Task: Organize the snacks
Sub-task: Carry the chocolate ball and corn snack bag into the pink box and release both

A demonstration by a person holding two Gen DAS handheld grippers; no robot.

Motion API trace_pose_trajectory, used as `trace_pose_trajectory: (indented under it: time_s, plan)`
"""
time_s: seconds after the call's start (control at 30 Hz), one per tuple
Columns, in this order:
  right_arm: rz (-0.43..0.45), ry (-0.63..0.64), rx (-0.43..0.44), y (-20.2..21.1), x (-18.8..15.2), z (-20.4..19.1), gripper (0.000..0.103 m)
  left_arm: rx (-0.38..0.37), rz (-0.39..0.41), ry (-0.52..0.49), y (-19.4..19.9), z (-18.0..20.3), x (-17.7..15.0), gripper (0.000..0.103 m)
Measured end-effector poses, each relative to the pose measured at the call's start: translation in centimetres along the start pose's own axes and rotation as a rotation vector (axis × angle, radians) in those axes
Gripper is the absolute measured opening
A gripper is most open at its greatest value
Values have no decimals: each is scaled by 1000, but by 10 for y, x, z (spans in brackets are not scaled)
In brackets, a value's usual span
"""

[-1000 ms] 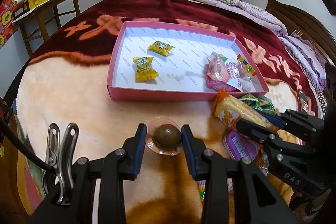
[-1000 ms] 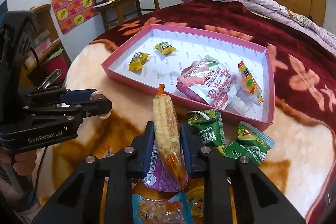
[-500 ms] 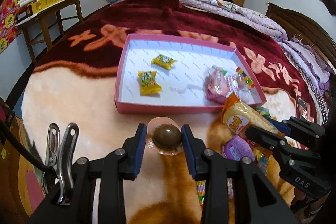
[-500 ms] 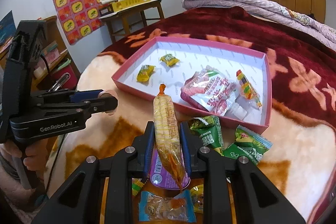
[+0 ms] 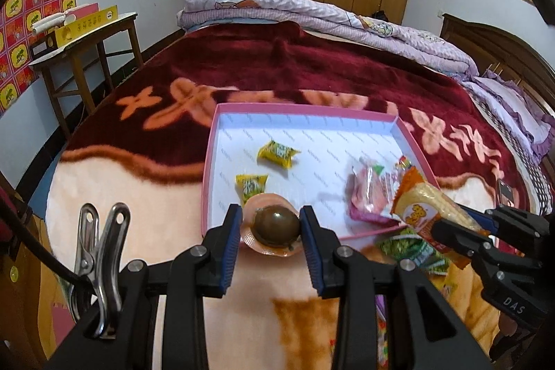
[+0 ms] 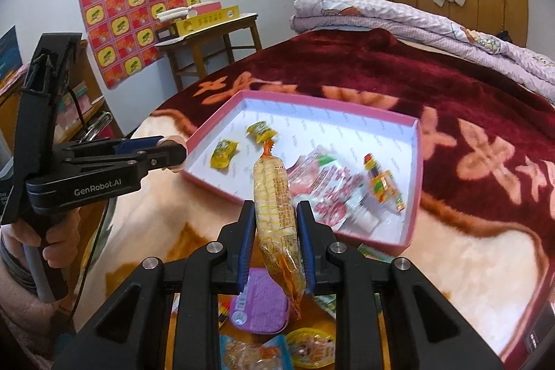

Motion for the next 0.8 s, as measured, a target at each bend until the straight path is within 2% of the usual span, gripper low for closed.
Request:
trace_pose_trajectory:
  time_s: [0.37,0.8]
  plan:
    - [10,-23,-32,-11,17,24,25,7,0,2,-27,-1,17,36]
    - [24,-28,-83,-31,39,50,25,1,-51,5,-65,0,15,36]
Point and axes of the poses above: each gripper's, at about its wrist camera, not at the fingertips, and y roughly against the way its jaws point, z to its right, x to its top, the point moved 9 cm from there along -y, roughly the way its jaws point, and after that the axes turned 8 degrees about -x, right-handed, at the moved point
